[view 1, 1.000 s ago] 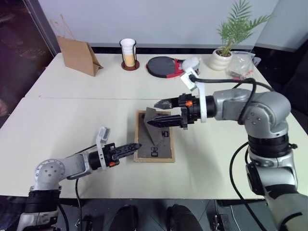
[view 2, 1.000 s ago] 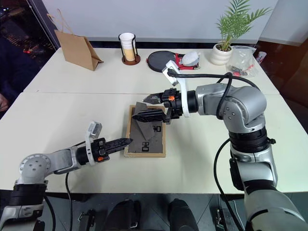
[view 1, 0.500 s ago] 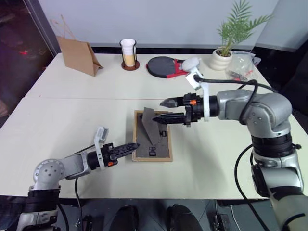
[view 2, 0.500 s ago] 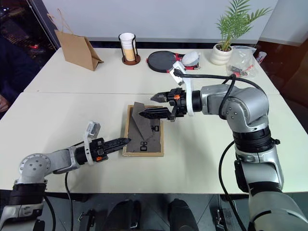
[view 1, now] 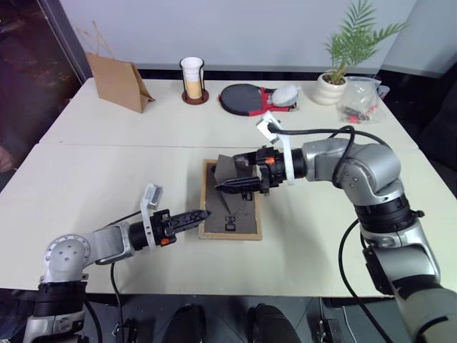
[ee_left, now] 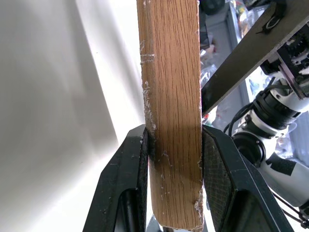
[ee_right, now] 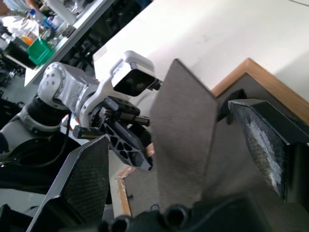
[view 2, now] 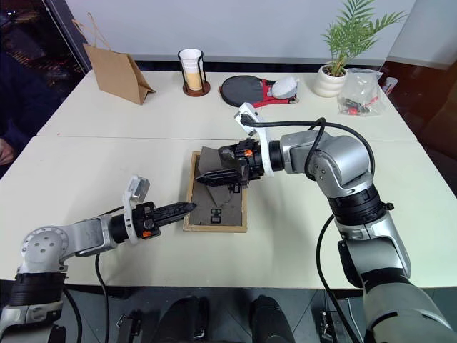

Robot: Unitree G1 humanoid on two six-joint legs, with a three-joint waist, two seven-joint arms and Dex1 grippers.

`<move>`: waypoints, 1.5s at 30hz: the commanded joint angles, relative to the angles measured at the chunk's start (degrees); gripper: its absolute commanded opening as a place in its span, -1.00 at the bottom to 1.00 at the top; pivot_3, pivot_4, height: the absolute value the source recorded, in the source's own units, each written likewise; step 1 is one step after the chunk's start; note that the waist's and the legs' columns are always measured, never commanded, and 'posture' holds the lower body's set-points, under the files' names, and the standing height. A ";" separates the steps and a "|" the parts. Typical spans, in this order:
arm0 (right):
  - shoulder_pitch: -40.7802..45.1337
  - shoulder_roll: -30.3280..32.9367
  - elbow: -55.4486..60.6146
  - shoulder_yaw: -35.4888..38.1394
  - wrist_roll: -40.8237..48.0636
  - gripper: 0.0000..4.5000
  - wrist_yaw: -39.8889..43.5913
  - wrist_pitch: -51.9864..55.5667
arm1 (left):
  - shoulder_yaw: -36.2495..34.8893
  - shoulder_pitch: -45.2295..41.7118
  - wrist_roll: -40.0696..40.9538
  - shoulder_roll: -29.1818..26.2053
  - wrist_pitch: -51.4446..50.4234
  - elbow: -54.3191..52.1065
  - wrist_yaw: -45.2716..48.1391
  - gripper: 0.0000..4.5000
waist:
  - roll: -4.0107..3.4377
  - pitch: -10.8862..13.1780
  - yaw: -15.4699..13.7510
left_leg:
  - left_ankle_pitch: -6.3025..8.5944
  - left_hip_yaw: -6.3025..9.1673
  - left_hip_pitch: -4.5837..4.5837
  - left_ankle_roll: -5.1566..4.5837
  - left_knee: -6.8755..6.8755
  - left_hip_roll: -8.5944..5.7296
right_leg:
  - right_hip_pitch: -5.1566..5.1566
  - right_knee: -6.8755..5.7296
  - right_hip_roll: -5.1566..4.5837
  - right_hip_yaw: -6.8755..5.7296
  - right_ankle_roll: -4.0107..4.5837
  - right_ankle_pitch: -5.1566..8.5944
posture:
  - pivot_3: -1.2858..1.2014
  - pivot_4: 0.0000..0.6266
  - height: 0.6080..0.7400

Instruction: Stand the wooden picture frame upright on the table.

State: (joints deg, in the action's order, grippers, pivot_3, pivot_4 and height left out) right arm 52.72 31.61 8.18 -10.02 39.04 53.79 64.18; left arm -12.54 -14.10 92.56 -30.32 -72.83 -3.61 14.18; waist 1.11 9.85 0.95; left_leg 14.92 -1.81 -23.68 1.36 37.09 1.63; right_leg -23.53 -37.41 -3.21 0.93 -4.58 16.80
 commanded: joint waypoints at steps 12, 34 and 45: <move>-2.30 5.61 9.98 10.05 6.59 0.98 -5.12 6.76 | 0.45 -2.97 1.99 0.80 2.26 1.84 -2.41 -0.56 | 0.00 0.00 0.01 | 0.00 0.00 0.00 0.00 0.00 -0.02 | 0.01 0.01 -0.02 -0.01 0.02 0.01 | 0.03 -0.52 1.00; -8.04 13.93 -28.96 -6.68 -81.16 0.98 -44.54 -125.33 | 0.58 -2.22 9.64 -1.83 1.69 1.68 -1.11 -0.56 | 0.00 0.01 0.12 | -0.33 -0.22 0.21 0.56 0.13 0.13 | 0.11 -0.07 0.58 0.29 -0.09 -0.03 | 0.03 -0.52 1.00; 3.84 10.81 -44.04 -17.60 -107.09 0.98 -77.03 -127.01 | 2.28 -0.55 13.33 -3.08 2.89 -0.72 -3.84 -0.56 | 0.00 0.01 0.07 | -0.42 -0.22 0.24 0.70 0.14 0.15 | 0.10 -0.18 0.51 0.34 -0.07 -0.02 | 0.03 -0.52 1.00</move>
State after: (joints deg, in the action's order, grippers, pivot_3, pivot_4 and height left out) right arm 54.72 42.46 -34.78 -26.80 -66.40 -19.03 -63.17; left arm -9.98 -14.74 103.21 -32.90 -70.67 -1.76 10.19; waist 1.11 9.86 1.01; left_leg 14.51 -2.02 -23.44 2.07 37.23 1.77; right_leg -23.43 -37.59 -2.70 1.26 -4.65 16.78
